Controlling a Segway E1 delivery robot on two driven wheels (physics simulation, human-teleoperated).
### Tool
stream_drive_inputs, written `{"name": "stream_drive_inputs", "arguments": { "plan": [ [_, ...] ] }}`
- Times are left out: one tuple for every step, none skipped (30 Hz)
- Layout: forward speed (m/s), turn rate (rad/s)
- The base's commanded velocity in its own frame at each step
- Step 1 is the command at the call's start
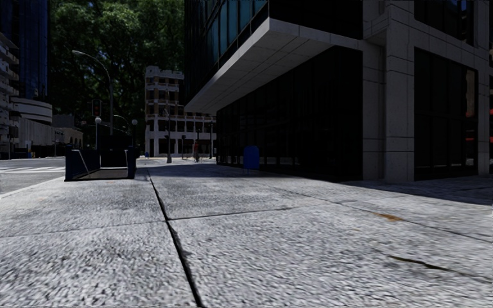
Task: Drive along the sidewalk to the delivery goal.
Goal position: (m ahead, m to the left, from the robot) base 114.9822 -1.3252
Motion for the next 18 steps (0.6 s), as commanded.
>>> {"name": "stream_drive_inputs", "arguments": {
  "plan": [
    [2.0,0.37],
    [2.0,0.37],
    [2.0,0.37],
    [2.0,0.37],
    [2.0,0.37],
    [2.0,0.37],
    [2.0,0.37],
    [2.0,0.37],
    [2.0,0.37],
    [2.0,0.37],
    [2.0,0.37],
    [2.0,0.37],
    [2.0,0.33],
    [2.0,0.0],
    [2.0,0.0],
    [2.0,0.0],
    [2.0,0.0],
    [2.0,0.0]
  ]
}}
